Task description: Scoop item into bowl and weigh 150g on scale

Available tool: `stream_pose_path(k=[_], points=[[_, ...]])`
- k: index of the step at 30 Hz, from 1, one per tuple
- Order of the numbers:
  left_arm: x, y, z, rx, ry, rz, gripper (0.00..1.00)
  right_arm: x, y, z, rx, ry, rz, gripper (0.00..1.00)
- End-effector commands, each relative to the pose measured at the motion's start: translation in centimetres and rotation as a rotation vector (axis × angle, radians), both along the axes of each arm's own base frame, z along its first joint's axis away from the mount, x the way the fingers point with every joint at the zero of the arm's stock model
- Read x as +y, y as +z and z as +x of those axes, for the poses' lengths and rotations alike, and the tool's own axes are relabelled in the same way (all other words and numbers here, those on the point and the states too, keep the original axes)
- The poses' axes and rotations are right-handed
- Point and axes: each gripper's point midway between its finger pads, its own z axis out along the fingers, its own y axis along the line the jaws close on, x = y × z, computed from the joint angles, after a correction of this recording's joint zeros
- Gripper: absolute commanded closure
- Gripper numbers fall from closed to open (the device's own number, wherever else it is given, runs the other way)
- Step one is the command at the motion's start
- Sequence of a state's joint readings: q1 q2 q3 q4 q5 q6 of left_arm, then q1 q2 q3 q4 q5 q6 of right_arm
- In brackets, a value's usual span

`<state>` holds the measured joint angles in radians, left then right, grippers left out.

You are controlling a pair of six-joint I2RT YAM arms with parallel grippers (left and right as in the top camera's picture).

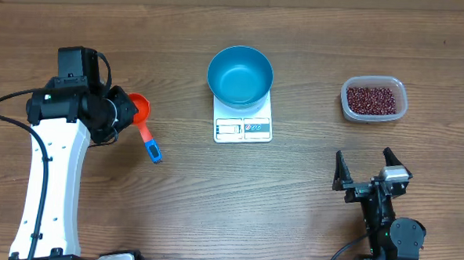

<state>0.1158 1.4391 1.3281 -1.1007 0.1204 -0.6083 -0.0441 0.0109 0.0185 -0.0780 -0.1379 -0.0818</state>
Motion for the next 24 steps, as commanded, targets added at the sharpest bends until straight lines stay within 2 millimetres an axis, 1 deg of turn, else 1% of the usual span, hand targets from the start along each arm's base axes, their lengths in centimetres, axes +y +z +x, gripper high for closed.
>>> stream_pose_path(k=[1,21,24], points=[[-0.03,0.36,-0.19,-0.009,0.019,-0.010,0.96,-0.04,-0.21,0.02,-0.002,-0.005,0.006,0.00],[-0.03,0.36,-0.19,-0.008,0.027,-0.012,0.96,-0.03,-0.21,0.02,-0.002,-0.004,0.006,0.00],[-0.02,0.30,-0.35,0.003,0.070,-0.028,0.96,-0.03,-0.21,0.02,-0.002,-0.004,0.006,0.00]])
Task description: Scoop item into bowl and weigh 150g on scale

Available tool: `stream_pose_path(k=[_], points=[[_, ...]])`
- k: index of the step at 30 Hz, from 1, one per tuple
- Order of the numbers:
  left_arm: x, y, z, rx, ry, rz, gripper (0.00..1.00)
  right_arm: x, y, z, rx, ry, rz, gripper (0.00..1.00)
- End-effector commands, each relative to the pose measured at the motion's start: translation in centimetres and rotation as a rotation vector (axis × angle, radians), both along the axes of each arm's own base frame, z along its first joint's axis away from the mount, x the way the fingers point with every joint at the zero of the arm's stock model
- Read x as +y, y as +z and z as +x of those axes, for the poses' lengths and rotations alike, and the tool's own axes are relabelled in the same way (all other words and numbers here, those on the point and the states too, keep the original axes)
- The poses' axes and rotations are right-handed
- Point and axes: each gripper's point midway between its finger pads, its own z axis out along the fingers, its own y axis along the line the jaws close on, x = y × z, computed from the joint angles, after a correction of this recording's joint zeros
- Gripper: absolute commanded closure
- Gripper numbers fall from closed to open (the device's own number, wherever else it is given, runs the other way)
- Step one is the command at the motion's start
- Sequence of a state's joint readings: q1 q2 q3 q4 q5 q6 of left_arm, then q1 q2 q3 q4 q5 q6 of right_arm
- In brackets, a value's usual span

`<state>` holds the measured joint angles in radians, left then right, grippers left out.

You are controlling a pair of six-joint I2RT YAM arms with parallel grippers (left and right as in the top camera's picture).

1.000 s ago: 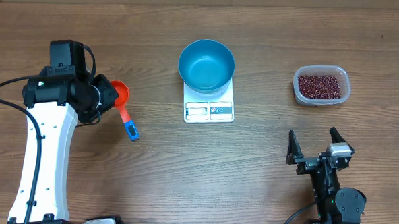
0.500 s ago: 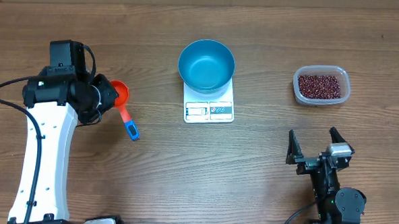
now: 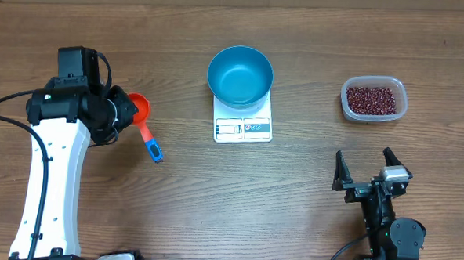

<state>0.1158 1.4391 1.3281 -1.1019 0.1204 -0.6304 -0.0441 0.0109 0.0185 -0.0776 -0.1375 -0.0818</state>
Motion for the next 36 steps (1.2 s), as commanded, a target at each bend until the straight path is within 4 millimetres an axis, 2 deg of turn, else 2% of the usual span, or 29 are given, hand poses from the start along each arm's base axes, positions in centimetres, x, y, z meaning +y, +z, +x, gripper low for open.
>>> stream_pose_path(k=[1,5,16,28,31,33,36], points=[[0.0,0.3,-0.4,0.003,0.062,-0.022,0.96,0.0,-0.2,0.0,-0.001,-0.004,0.006,0.00],[0.7,0.1,-0.8,0.027,0.149,-0.009,0.96,0.0,-0.2,0.0,-0.001,-0.004,0.006,0.00],[0.6,-0.1,-1.4,0.064,0.310,-0.072,0.96,0.0,-0.2,0.0,-0.001,-0.004,0.006,0.00],[0.5,-0.2,-1.6,0.072,0.316,-0.075,0.96,0.0,-0.2,0.0,-0.002,-0.004,0.006,0.00],[0.5,-0.2,-1.6,0.072,0.316,-0.076,0.96,0.0,0.4,0.0,-0.026,-0.004,0.005,0.00],[0.3,-0.2,-1.6,0.074,0.332,-0.095,0.96,0.2,-0.2,0.0,-0.002,0.012,0.007,0.00],[0.0,-0.1,-1.5,0.079,0.380,-0.130,0.96,0.5,-0.2,0.0,0.009,0.025,0.099,0.00]])
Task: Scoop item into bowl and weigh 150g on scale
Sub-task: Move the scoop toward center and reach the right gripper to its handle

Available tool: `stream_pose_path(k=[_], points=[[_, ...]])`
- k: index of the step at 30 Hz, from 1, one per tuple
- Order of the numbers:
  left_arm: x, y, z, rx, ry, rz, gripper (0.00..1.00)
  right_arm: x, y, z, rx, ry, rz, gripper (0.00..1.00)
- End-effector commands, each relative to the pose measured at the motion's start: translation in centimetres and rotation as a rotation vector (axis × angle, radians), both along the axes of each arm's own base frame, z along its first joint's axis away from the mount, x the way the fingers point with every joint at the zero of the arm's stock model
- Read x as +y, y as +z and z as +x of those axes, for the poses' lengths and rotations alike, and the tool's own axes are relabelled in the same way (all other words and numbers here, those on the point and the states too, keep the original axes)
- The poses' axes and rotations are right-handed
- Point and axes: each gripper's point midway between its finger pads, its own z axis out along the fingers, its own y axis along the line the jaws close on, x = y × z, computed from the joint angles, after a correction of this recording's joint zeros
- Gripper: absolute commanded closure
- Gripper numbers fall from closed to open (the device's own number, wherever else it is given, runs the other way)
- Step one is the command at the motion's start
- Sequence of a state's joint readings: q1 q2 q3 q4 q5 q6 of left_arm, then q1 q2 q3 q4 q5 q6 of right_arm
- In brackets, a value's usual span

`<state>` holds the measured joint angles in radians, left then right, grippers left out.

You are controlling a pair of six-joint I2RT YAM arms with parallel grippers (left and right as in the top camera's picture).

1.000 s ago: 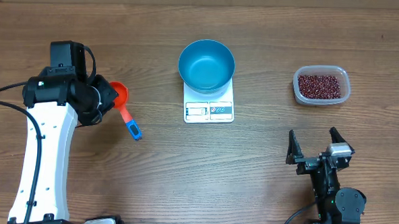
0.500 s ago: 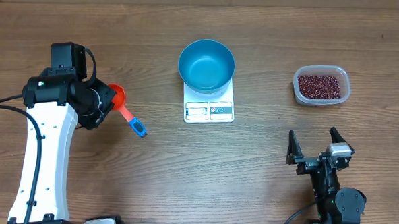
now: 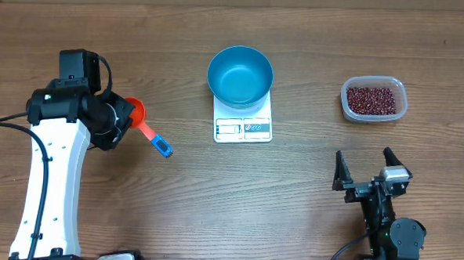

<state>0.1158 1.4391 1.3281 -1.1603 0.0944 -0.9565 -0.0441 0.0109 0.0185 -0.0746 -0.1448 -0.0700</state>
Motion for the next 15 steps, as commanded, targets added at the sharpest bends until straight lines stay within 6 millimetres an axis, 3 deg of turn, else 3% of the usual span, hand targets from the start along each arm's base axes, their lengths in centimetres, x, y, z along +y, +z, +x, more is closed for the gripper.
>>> stream_pose_path(k=[1,5,15], points=[[-0.28,0.36,-0.16,-0.006,0.077,-0.041,0.96,0.36,-0.26,-0.02,0.015,0.017,0.118,0.00],[-0.52,0.39,-0.13,-0.003,0.129,-0.072,0.96,0.36,-0.25,-0.02,0.035,0.015,0.276,0.00],[-0.72,0.31,0.32,-0.013,0.123,-0.033,0.96,0.36,0.65,-0.46,0.074,0.009,0.386,0.00]])
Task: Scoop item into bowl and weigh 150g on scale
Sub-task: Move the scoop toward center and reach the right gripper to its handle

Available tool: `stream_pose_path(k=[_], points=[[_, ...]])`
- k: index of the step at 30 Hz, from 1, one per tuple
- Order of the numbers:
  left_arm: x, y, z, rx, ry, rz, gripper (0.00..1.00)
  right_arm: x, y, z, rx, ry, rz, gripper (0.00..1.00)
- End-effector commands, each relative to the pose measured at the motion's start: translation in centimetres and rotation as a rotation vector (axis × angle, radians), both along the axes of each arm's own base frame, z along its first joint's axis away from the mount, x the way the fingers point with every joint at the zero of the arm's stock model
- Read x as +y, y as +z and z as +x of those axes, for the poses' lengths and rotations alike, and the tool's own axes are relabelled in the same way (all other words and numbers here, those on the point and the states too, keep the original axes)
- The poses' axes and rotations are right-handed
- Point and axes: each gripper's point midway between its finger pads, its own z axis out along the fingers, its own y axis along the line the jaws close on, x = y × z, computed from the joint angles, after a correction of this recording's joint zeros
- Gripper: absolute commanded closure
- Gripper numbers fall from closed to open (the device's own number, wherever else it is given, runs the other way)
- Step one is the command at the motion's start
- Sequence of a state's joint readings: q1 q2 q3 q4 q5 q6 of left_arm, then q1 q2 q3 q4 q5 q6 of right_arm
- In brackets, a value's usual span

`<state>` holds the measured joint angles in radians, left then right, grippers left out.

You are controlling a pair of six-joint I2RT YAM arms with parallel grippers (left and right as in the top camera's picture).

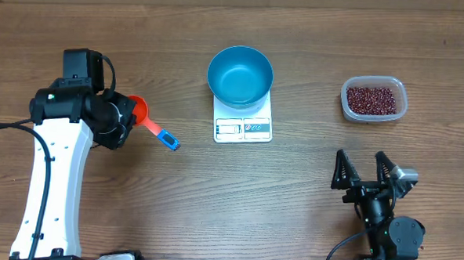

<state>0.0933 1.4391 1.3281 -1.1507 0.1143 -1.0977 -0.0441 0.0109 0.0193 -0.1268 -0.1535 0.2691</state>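
Observation:
An orange scoop point(139, 109) with a blue-tipped handle points down and right, lying at the left of the table. My left gripper point(127, 114) sits at the scoop's cup and appears shut on it; the wrist hides the fingers. An empty blue bowl point(240, 75) stands on the white scale point(243, 127) at the centre. At the right is a clear tub of red beans point(374, 100). My right gripper point(361, 172) stands open near the front edge, below the tub, with nothing in it.
The left arm's white link point(53, 177) runs down the left side of the wooden table point(237, 201). The right arm's base point(392, 235) sits at the front right.
The scoop's handle has swung a little further up and to the right, and the left wrist has shifted slightly right. The right gripper has turned a little where it stands.
At first the left gripper was at the scoop's cup, with the handle pointing almost straight down; nothing changed at the second moment. Then the handle had swung out to the right. Now it points further right. Bowl, scale and tub have stayed put.

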Motion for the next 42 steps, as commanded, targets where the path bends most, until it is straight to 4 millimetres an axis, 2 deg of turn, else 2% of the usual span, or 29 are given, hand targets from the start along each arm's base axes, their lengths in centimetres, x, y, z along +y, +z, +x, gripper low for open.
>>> stream_pose_path(k=[1,9,12,15,20,26,29,32,35,42], points=[[0.3,0.2,0.0,-0.007,0.019,0.030,0.96,0.2,2.2,-0.5,-0.019,0.007,0.048,0.00],[-0.4,0.0,0.1,-0.001,0.039,0.015,0.96,0.8,6.3,-1.6,0.022,0.037,0.052,0.00],[-1.5,0.0,0.0,0.004,0.033,0.005,0.96,2.1,8.2,-1.2,0.074,0.115,0.063,0.00],[-2.5,0.0,-0.1,0.012,0.046,-0.010,0.96,3.3,9.1,-0.4,0.132,0.190,0.083,0.00],[-4.4,0.0,-0.2,0.020,0.071,-0.037,0.96,5.9,9.0,1.4,0.271,0.346,0.174,0.00],[-7.3,0.0,-0.7,0.046,0.152,-0.110,0.96,10.5,9.6,3.3,0.350,0.688,0.323,0.00],[-9.3,0.2,-0.9,0.060,0.149,-0.180,0.96,11.1,9.2,4.3,0.423,0.721,0.465,0.00],[-10.8,0.5,-0.7,0.042,0.115,-0.208,0.96,11.1,7.5,5.2,0.580,0.662,0.658,0.00],[-12.3,0.7,-0.7,0.035,0.116,-0.228,0.96,11.2,6.6,5.6,0.629,0.655,0.705,0.00],[-15.7,0.8,-0.8,0.035,0.149,-0.283,0.96,12.1,6.6,5.4,0.633,0.692,0.693,0.00]])
